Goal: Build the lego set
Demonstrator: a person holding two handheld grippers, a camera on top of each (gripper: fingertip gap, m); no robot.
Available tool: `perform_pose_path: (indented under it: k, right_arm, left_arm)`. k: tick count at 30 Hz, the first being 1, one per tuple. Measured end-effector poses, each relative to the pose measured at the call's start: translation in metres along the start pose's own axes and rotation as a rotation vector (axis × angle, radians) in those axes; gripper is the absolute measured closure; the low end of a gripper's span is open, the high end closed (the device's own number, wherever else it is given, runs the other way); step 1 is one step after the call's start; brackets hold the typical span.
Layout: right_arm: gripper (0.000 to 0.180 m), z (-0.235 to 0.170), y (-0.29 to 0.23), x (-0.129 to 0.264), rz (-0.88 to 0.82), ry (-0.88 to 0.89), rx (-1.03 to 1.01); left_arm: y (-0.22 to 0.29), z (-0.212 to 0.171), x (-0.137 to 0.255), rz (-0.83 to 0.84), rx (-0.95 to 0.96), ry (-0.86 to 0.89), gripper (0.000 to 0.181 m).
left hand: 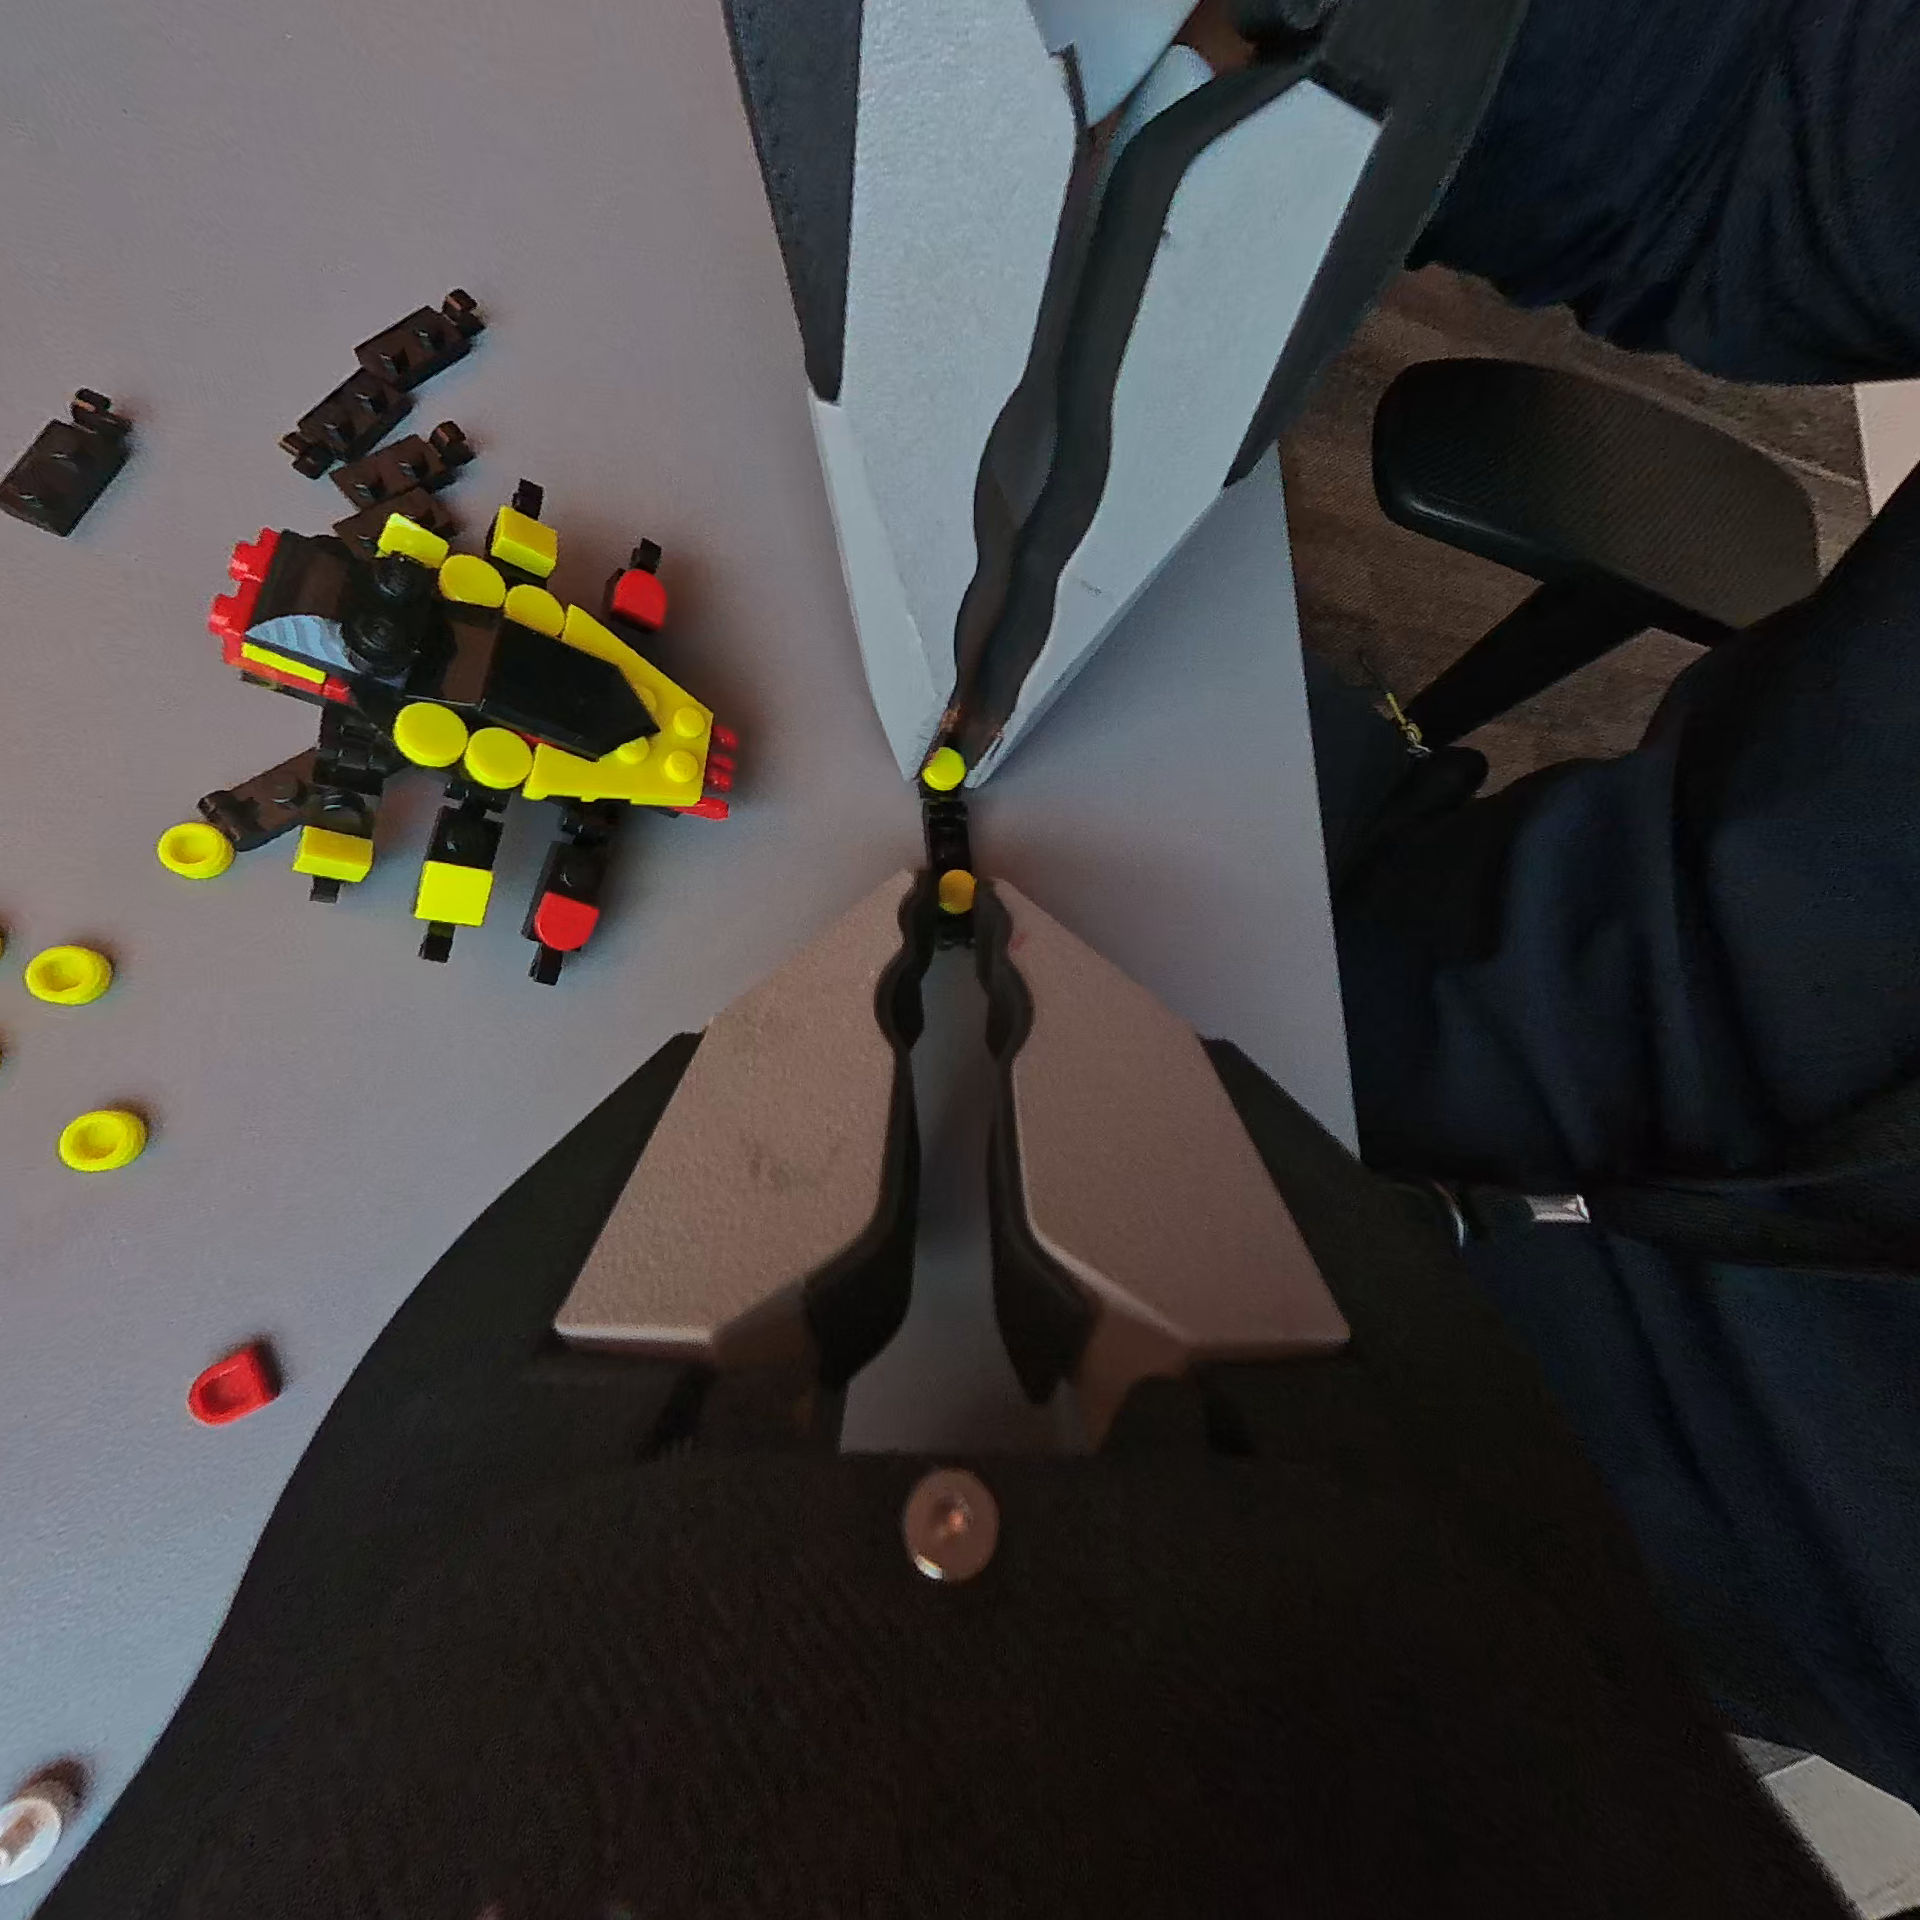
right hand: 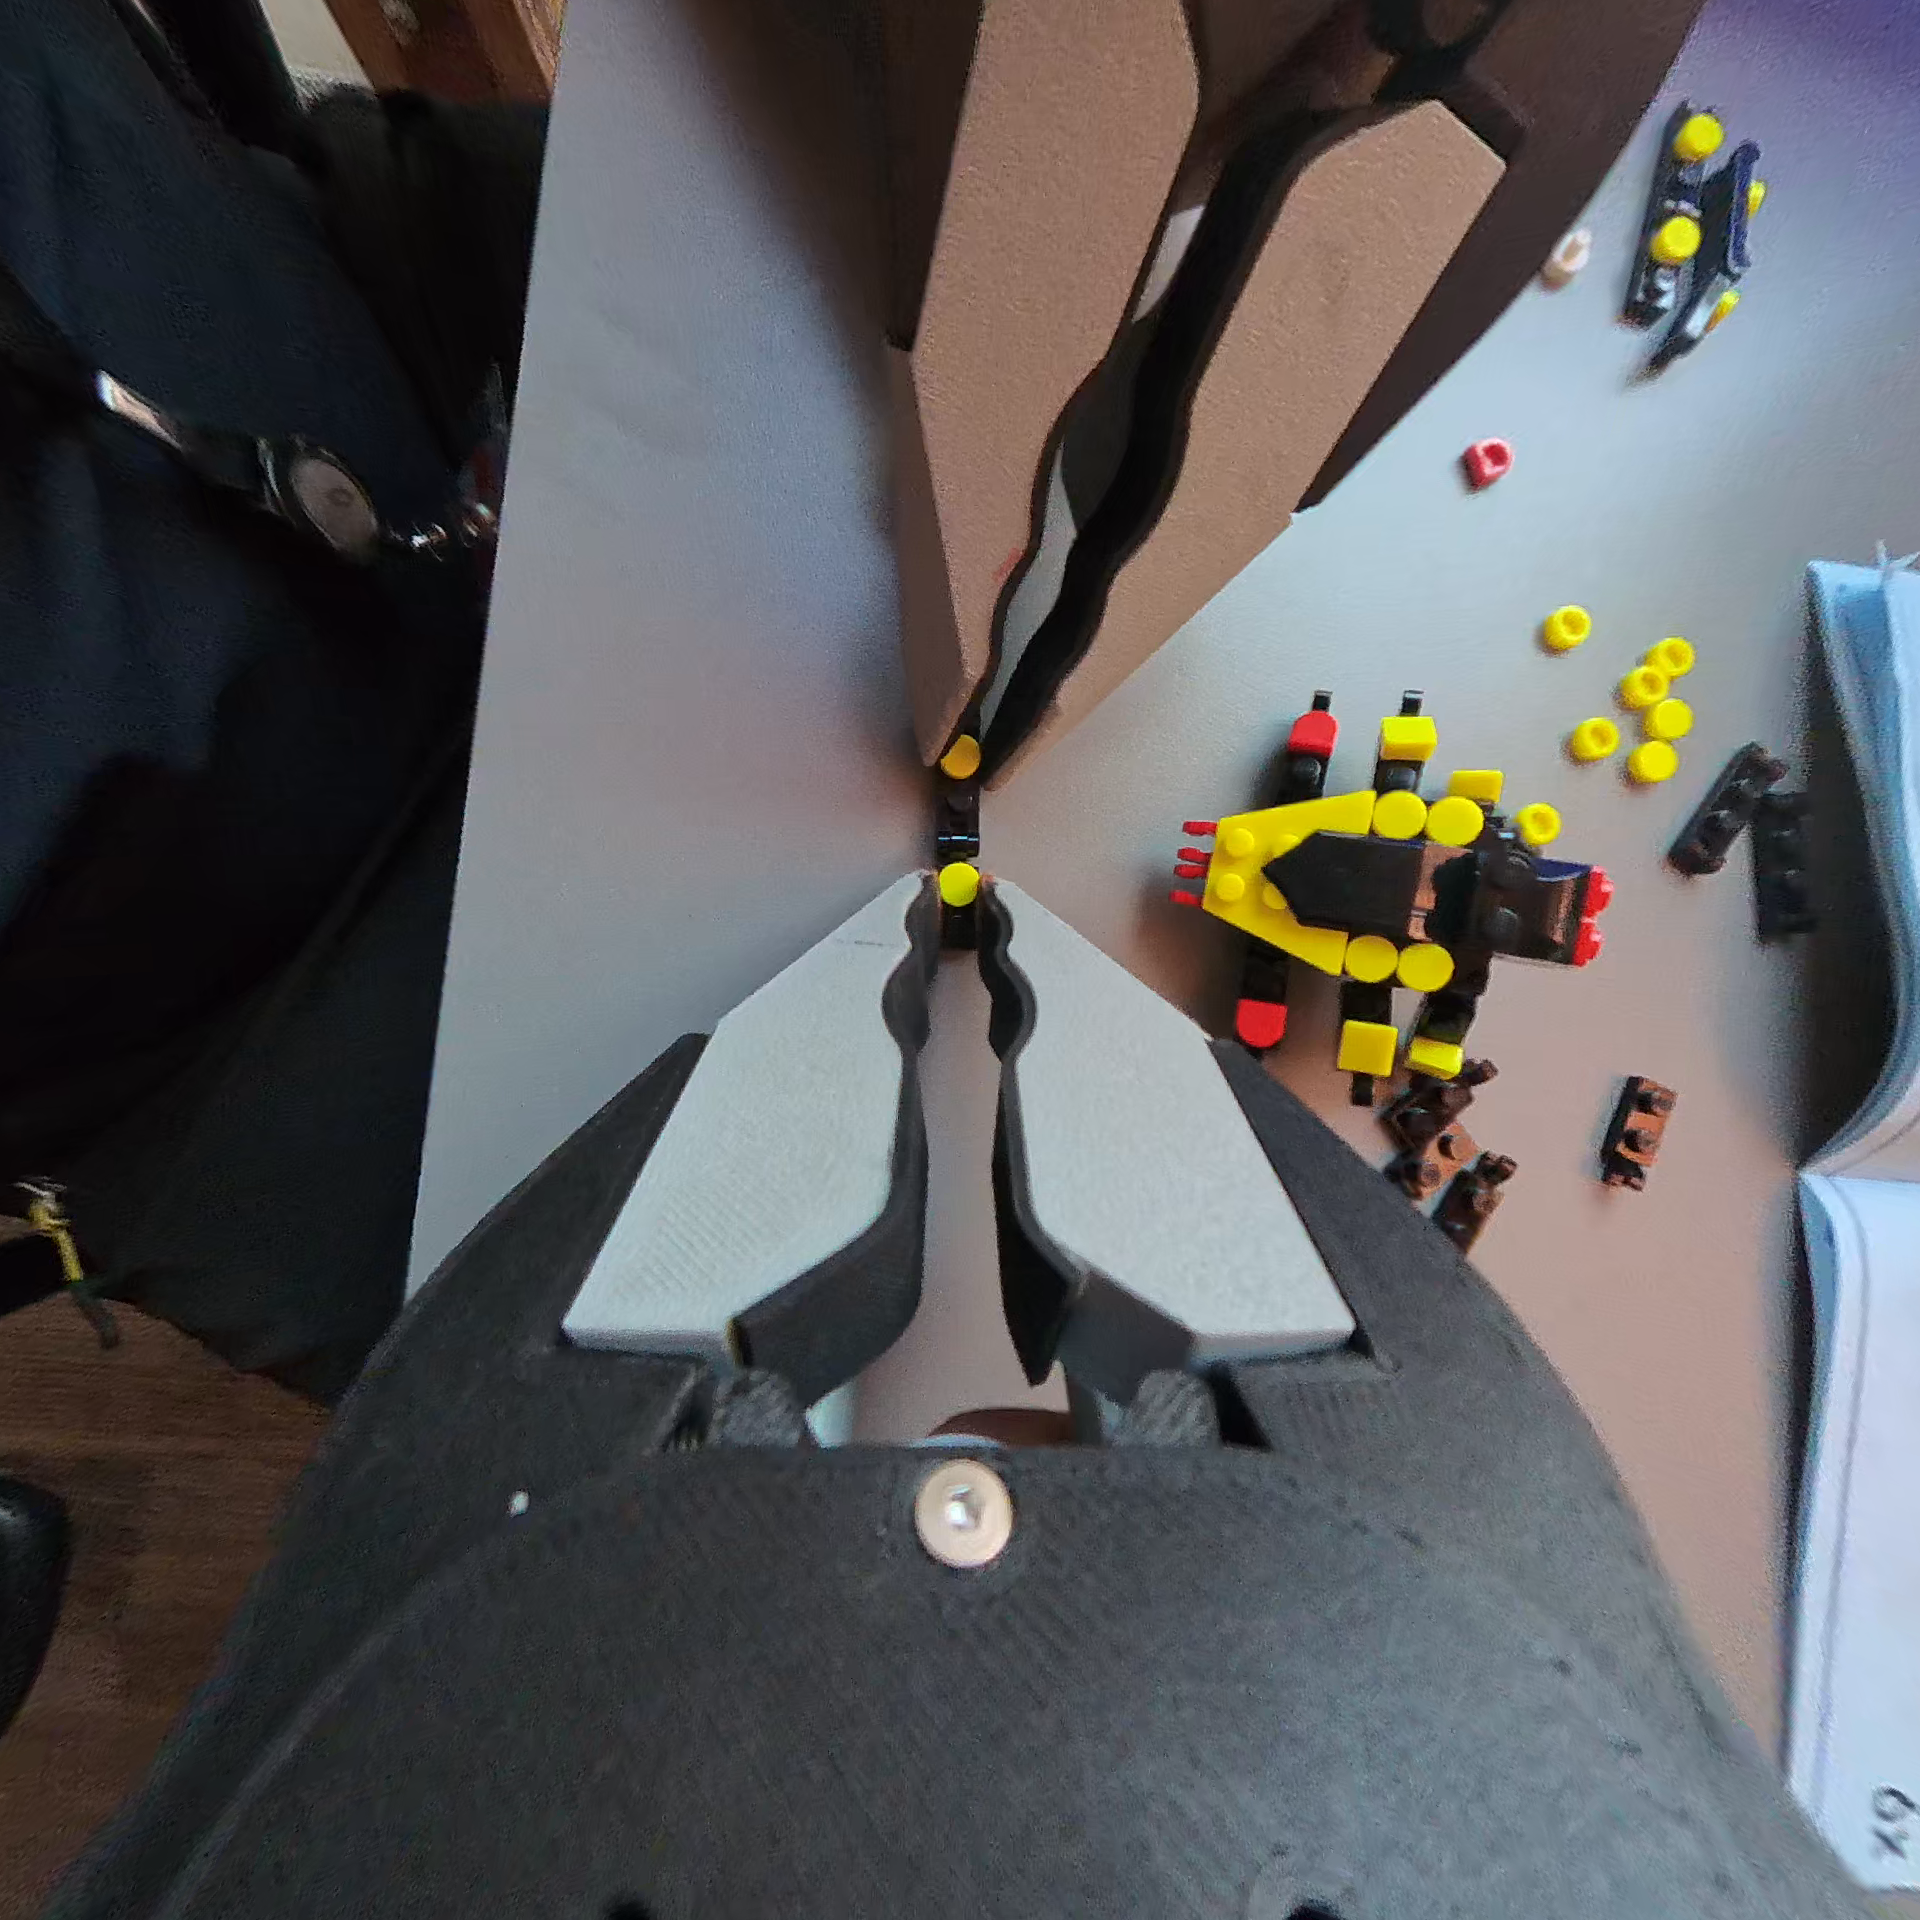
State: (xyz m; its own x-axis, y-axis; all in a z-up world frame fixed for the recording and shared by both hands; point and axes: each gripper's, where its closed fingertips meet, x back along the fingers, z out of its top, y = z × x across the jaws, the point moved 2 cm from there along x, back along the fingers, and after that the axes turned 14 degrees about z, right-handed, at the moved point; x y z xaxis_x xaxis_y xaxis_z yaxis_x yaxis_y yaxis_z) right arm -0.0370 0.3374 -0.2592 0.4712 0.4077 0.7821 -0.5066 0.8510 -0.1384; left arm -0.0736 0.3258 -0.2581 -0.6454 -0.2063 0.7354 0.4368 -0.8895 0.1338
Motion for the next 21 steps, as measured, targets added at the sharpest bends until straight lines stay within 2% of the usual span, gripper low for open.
perform_pose_path:
  k: [4,5,6,9,15,18,21]
  right_arm:
    - [0.175,0.0,0.002,0.001,-0.042,0.089,-0.015]
    - [0.175,0.0,0.001,0.0,-0.049,0.119,-0.02]
    - [0.175,0.0,0.0,0.0,-0.059,0.147,-0.03]
    - [0.175,-0.003,-0.002,0.005,-0.088,0.199,-0.048]
    - [0.175,0.011,0.0,0.033,-0.197,0.384,-0.086]
    - [0.175,0.021,0.005,0.035,-0.271,0.366,-0.099]
    - [0.175,0.041,0.02,0.034,-0.36,0.307,-0.104]
  left_arm:
    - [-0.004,0.001,0.003,-0.012,0.009,0.016,0.177]
    - [-0.004,0.003,0.006,-0.022,0.006,0.026,0.171]
    - [-0.007,0.007,0.011,-0.018,0.021,0.059,0.157]
    - [-0.019,0.02,0.03,-0.01,0.088,0.168,0.152]
    - [-0.071,0.035,0.074,0.204,0.257,0.374,0.149]
    - [-0.096,0.035,0.097,0.385,0.277,0.453,0.15]
    - [-0.109,0.035,0.114,0.498,0.289,0.524,0.15]
